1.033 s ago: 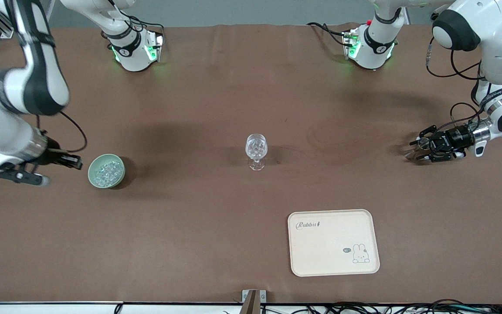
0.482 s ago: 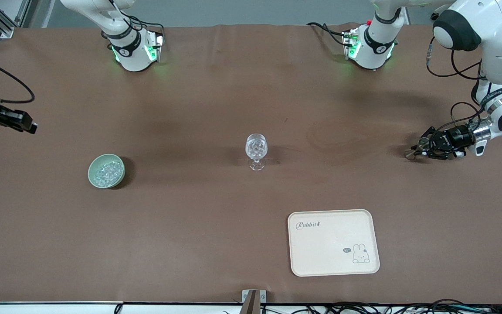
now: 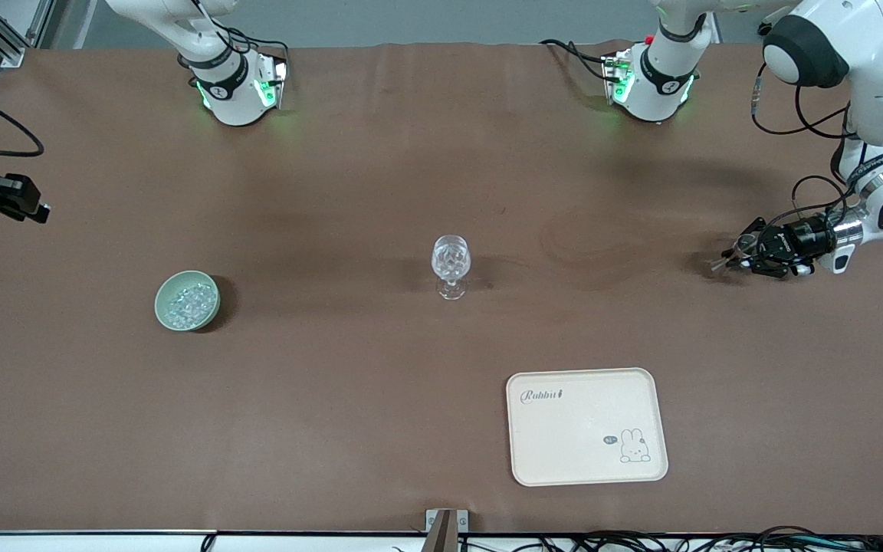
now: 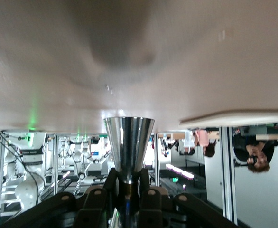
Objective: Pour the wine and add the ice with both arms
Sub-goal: 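Carry the silver jigger with the left gripper toward the wine glass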
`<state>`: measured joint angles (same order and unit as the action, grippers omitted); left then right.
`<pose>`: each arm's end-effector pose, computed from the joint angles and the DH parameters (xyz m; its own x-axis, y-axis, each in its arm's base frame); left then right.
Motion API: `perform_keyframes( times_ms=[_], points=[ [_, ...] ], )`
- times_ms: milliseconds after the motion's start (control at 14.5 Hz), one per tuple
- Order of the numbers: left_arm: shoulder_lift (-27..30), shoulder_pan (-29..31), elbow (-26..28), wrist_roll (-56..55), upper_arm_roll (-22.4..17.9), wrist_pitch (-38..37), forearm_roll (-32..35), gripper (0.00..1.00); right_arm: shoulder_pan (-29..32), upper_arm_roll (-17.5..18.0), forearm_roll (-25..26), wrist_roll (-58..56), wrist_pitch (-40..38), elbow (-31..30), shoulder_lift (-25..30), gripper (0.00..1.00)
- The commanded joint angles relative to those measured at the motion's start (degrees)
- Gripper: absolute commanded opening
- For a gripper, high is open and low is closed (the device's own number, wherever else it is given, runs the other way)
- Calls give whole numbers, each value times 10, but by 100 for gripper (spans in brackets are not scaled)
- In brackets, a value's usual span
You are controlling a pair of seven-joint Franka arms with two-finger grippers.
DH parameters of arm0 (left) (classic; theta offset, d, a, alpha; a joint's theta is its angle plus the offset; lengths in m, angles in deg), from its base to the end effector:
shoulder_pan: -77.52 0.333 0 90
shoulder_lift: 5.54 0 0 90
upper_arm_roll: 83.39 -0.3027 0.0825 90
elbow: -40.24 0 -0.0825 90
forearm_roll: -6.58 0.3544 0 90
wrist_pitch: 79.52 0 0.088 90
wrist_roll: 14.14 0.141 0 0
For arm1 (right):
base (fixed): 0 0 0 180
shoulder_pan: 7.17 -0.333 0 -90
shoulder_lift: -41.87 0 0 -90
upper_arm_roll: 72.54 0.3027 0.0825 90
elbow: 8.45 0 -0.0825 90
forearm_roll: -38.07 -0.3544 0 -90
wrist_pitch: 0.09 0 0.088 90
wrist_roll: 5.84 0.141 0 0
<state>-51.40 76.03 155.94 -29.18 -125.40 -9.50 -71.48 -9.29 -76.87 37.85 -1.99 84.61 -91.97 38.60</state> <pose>0.4416 0.1743 0.1385 -0.0078 0.2541 -0.9671 0.9834 0.1775 0.0387 0.5313 -0.0188 0.5887 0.9938 -0.1052 -0.0362 -0.1052 -0.9944 0.0029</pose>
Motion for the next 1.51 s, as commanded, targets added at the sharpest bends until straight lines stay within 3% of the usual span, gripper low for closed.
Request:
perform_keyframes(
  times_ms=[0, 207, 344, 551, 757, 1170, 1446],
  points=[
    [56, -18, 35, -18, -2, -6, -8, 6, 1, 2, -1, -9, 7, -4, 5, 0],
    [114, -42, 36, -88, 12, 7, -8, 1, 1, 3, -1, -9, 7, -4, 5, 0],
    [164, -29, 43, -135, 68, 47, -6, 1, -1, 4, -1, -8, 11, -3, 5, 0],
    [259, -12, 94, -154, 172, 162, 4, 1, 0, 4, -1, -8, 11, -3, 4, 0],
    [314, 7, 94, -279, 286, 239, 18, 2, -2, 4, -1, -7, 10, -4, 5, 0],
    [366, 7, 103, -301, 400, 309, 19, 4, -3, 4, -1, -9, 6, -4, 4, 0],
    [380, 8, 102, -379, 536, 462, 18, 4, -1, 3, 0, -10, 8, -3, 5, 0]
  ],
)
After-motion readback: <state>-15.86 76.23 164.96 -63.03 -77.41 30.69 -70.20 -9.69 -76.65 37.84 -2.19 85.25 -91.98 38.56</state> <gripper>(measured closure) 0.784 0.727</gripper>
